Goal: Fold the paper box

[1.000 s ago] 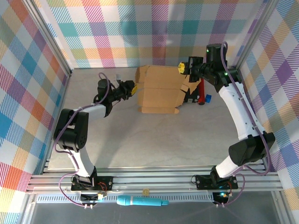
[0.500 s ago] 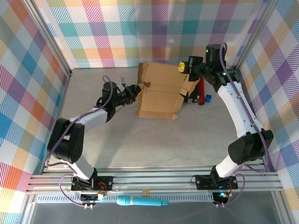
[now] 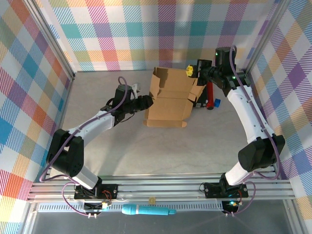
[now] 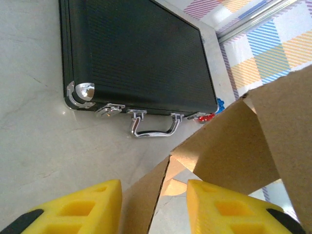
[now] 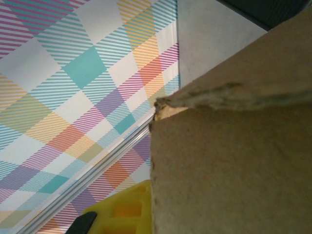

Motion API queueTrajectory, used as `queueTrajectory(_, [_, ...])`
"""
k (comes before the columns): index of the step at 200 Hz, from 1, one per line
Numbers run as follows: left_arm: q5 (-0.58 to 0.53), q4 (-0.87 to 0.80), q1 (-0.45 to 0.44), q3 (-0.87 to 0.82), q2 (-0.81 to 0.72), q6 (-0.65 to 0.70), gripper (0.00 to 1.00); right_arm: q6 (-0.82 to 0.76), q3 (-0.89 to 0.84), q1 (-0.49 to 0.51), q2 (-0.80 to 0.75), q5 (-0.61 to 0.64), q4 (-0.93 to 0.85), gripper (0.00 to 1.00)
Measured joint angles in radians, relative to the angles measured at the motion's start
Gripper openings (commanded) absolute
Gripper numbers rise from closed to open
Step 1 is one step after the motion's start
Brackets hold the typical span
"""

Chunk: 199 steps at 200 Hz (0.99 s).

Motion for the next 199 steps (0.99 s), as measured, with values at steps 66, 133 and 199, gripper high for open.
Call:
queueTrajectory(66, [-0.116,-0.169,-0.012,0.01,-0.084,0.043,0.43,-0.042,-0.037,0.006,0.001,-0.003,0.0,0.0])
queueTrajectory(133, [-0.222,-0.436,0.109,-0.14,-0.433,0.002,0.42,-0.069,-0.048,0.126,0.162,0.006,0.127,0.0])
queueTrajectory(199, [-0.129,-0.497,0.178,-0.052,-0.537,0.13,0.49,-0.121,-0.018,0.153,0.28,-0.004,0.132,0.0])
